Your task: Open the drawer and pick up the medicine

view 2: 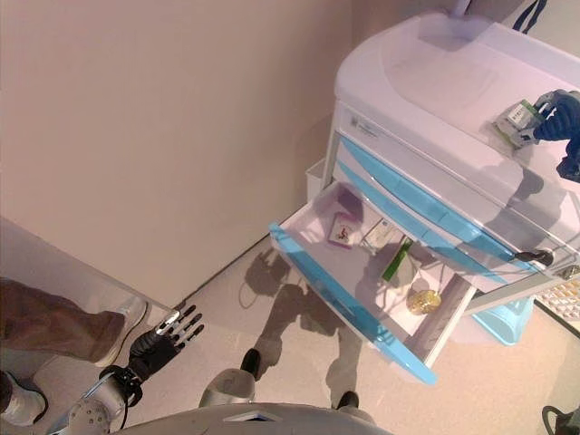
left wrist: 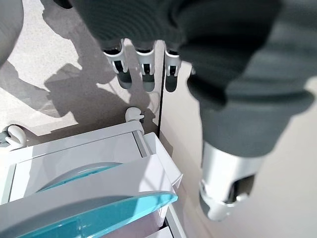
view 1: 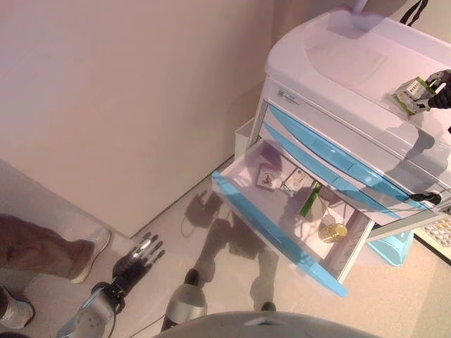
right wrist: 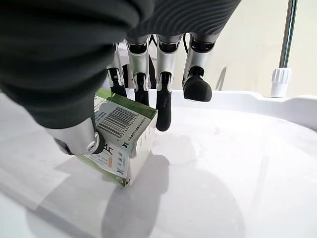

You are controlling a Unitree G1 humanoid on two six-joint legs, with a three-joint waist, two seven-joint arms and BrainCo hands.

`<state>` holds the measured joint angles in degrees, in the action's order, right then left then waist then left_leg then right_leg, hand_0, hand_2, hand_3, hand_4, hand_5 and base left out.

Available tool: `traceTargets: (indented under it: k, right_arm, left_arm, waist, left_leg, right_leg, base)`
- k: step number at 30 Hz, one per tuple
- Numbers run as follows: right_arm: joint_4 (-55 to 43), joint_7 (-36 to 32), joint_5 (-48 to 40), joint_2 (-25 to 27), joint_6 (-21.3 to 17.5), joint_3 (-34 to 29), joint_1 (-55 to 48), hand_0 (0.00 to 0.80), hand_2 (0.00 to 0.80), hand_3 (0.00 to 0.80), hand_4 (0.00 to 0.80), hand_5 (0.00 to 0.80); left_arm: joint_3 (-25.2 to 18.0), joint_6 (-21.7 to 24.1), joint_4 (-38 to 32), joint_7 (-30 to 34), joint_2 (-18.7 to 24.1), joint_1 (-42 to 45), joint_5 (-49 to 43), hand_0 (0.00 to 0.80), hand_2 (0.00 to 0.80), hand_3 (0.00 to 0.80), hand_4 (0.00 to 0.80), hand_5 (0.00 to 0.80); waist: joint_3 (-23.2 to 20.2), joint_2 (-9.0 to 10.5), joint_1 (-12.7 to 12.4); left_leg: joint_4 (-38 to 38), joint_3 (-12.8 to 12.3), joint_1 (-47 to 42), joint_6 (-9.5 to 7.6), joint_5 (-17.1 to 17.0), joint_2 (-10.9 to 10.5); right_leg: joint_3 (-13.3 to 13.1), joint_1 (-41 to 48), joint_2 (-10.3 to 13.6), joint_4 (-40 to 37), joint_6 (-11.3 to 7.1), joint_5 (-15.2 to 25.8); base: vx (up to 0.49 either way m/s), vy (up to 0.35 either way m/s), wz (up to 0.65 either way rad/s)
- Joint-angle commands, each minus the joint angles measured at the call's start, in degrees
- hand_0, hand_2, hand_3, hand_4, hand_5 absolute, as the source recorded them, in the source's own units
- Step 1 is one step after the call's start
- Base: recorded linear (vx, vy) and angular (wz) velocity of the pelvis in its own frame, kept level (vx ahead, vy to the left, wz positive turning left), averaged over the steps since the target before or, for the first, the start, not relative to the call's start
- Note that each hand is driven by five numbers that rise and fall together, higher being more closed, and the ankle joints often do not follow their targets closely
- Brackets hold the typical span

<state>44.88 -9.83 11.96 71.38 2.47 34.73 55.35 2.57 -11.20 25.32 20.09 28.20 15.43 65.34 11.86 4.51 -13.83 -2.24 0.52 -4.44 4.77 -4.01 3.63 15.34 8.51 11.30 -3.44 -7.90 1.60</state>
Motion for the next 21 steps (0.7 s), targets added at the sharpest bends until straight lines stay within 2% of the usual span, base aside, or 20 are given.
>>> traceTargets:
  k: [1, 7, 8, 9, 10, 11, 21]
  right_arm:
    - [2.1, -1.5, 2.0, 3.8, 0.3, 7.4, 5.3, 0.8, 0.8, 0.8, 0.8, 0.8]
    - [3.6, -1.8, 2.1, 3.7, 0.2, 7.4, 5.7, 0.8, 0.8, 0.8, 0.8, 0.8]
    - [3.5, -2.0, 2.3, 3.7, 0.5, 7.2, 5.6, 0.678, 0.678, 0.678, 0.678, 0.678]
    - [3.6, -1.8, 2.9, 3.6, 0.5, 7.0, 5.3, 0.402, 0.402, 0.402, 0.402, 0.402]
    - [3.7, -1.7, 3.2, 3.6, 0.4, 7.0, 5.2, 0.254, 0.254, 0.254, 0.254, 0.254]
    - [3.6, -1.9, 3.2, 3.7, 0.6, 7.0, 5.2, 0.0, 0.0, 0.0, 0.0, 0.0]
    - [3.8, -1.2, 4.2, 3.2, 2.2, 7.1, 5.4, 0.0, 0.0, 0.0, 0.0, 0.0]
  left_arm:
    - [2.1, 0.0, -4.7, 0.8, 3.6, 0.4, 1.7, 0.0, 0.0, 0.0, 0.0, 0.0]
    - [2.0, -0.5, -5.4, 0.9, 4.4, 0.4, 1.9, 0.0, 0.0, 0.0, 0.0, 0.0]
    - [2.1, -0.5, -5.5, 0.9, 4.5, 0.4, 1.9, 0.0, 0.0, 0.0, 0.0, 0.0]
    - [2.0, -0.5, -5.3, 1.1, 4.5, 0.3, 1.8, 0.0, 0.0, 0.0, 0.0, 0.0]
    - [2.0, -0.7, -5.4, 1.1, 4.6, 0.4, 1.8, 0.0, 0.0, 0.0, 0.0, 0.0]
    - [2.0, -0.7, -5.5, 1.0, 4.7, 0.4, 1.9, 0.0, 0.0, 0.0, 0.0, 0.0]
    - [2.1, -0.8, -6.0, 0.8, 5.0, 0.7, 2.3, 0.0, 0.0, 0.0, 0.0, 0.0]
  waist:
    - [-0.9, 0.97, -1.6]
    - [-0.5, 1.14, -1.9]
    - [-0.4, 1.14, -1.9]
    - [-0.4, 1.13, -1.9]
    - [-0.5, 1.12, -2.0]
    - [-0.5, 1.08, -1.9]
    - [-0.3, 0.81, -2.0]
  left_leg:
    - [6.4, 3.0, 4.1, -1.9, 6.4, -0.3]
    - [6.6, 3.2, 4.3, -2.02, 6.4, -0.4]
    - [6.6, 3.1, 4.2, -2.03, 6.4, -0.4]
    - [6.6, 3.1, 4.2, -2.04, 6.4, -0.4]
    - [6.7, 3.1, 4.2, -2.06, 6.4, -0.4]
    - [6.7, 3.1, 4.1, -2.09, 6.4, -0.4]
    - [6.8, 3.1, 4.1, -2.14, 6.4, -0.4]
  right_leg:
    - [2.1, -1.8, 3.4, 7.1, -2.25, -1.0]
    - [2.1, -1.7, 3.2, 7.0, -2.45, -0.8]
    - [2.1, -1.6, 3.2, 7.0, -2.46, -0.8]
    - [2.1, -1.5, 3.2, 7.0, -2.49, -0.8]
    - [2.1, -1.5, 3.2, 6.9, -2.53, -0.7]
    - [2.1, -1.5, 3.2, 7.0, -2.51, -0.7]
    - [1.9, -1.5, 3.2, 7.1, -2.5, -0.8]
  base:
    - [0.0, 0.0, 0.0]
    - [0.0, -0.017, 0.07]
    - [0.0, 0.0, 0.0]
    - [0.0, 0.0, 0.0]
    - [0.0, 0.0, 0.0]
    - [0.0, 0.0, 0.0]
    - [0.0, 0.0, 0.0]
